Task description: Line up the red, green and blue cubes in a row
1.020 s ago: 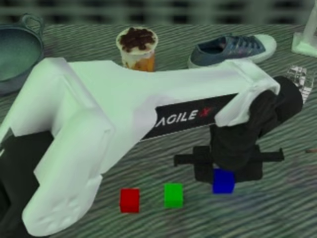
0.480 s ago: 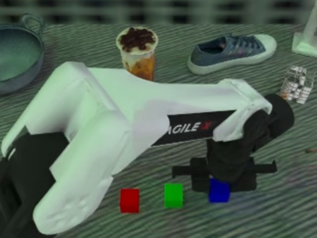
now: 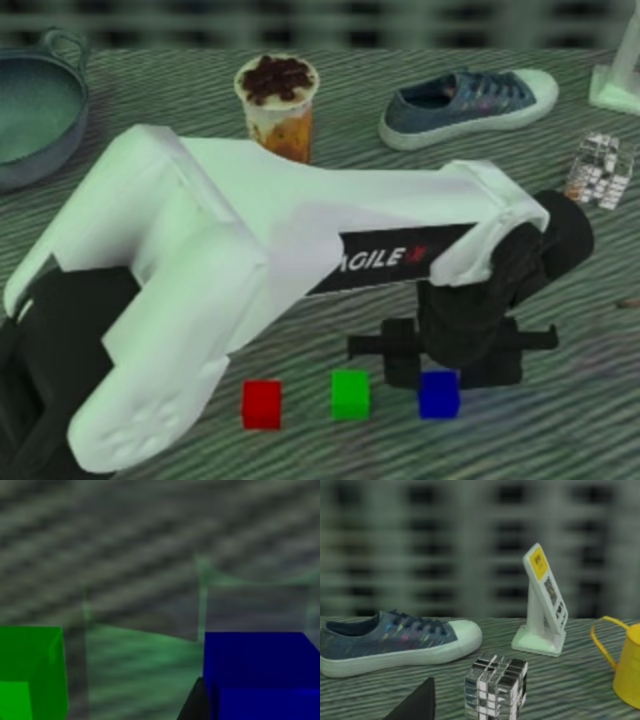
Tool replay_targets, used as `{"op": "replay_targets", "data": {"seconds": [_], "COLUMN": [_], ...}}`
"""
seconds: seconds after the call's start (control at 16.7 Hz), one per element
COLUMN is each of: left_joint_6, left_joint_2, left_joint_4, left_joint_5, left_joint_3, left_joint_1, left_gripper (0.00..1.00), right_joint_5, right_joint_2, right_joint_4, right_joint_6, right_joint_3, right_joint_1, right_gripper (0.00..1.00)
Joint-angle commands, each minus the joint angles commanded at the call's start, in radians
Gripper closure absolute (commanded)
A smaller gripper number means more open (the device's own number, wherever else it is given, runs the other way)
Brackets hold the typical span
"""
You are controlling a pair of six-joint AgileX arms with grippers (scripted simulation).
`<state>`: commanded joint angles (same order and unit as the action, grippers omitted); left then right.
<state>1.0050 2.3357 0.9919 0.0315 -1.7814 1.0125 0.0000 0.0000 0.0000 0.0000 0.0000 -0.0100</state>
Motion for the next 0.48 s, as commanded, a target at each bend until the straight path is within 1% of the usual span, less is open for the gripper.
{"op": "replay_targets", "data": {"seconds": [0.24, 0.3, 0.48], "left_joint_6": [0.0, 0.0, 0.0], "left_joint_2": [0.0, 0.0, 0.0], "left_joint_4": [0.0, 0.0, 0.0], "left_joint_5": [0.0, 0.0, 0.0], "left_joint_3": [0.0, 0.0, 0.0], "left_joint_1": [0.0, 0.0, 0.0], "left_gripper": [0.02, 0.0, 0.0], "right_joint_5": [0.0, 0.0, 0.0], "right_joint_2": [0.0, 0.0, 0.0], "right_joint_4": [0.0, 0.0, 0.0], "right_joint_6": [0.0, 0.0, 0.0], "right_joint_3": [0.0, 0.0, 0.0], "right_joint_1": [0.0, 0.0, 0.0], "right_gripper": [0.0, 0.0, 0.0]}}
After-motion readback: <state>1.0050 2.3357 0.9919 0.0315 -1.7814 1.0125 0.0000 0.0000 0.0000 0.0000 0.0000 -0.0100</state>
